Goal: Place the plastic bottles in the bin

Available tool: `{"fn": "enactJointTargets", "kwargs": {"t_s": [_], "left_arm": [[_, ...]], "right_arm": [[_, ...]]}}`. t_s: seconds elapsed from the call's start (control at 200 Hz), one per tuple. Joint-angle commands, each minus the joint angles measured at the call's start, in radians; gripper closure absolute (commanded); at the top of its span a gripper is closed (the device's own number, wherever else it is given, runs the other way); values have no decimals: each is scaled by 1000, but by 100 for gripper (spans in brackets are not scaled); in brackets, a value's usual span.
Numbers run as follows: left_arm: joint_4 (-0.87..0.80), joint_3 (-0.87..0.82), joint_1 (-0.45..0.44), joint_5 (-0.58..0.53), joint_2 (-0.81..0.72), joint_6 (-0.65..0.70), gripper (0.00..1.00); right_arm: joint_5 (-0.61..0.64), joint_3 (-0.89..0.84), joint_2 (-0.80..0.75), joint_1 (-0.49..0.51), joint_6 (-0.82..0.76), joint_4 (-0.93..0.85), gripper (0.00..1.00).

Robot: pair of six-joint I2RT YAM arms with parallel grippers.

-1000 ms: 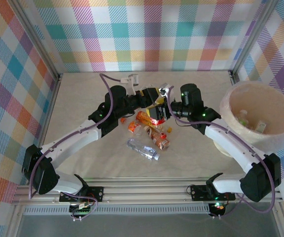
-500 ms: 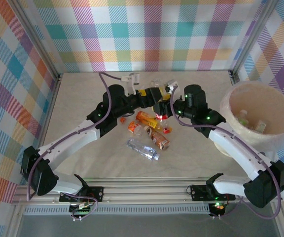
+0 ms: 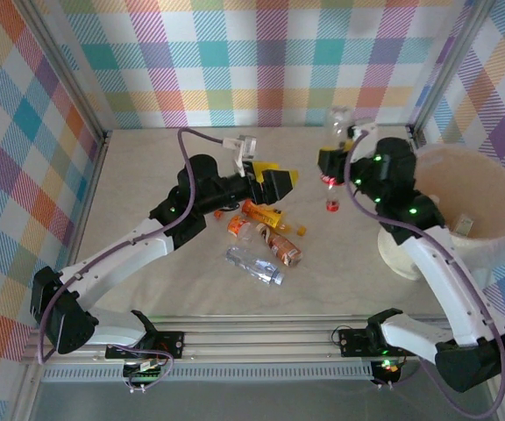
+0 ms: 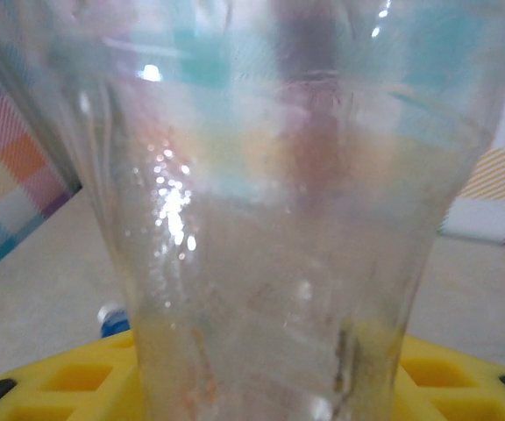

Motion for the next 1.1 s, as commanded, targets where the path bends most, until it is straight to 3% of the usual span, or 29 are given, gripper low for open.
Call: {"fn": "enactJointTargets", "kwargs": {"t_s": [0.0, 0.295, 0.51, 0.82, 1.095], "left_arm": [[-12, -25, -11, -20, -27, 28, 0], [-53, -49, -12, -46, -34, 30, 0], [-88, -68, -11, -74, -51, 39, 0], [-97, -42, -12, -76, -26, 40, 0], [-160, -4, -11, -79, 15, 22, 0]], "right_arm": [[23, 85, -53, -69, -21, -38, 50], [153, 240, -30, -280, -62, -140, 50], [289, 245, -9, -410, -122, -169, 52], [50, 197, 4, -675, -136, -224, 49], [-4, 123, -32, -734, -224, -304, 44]]}}
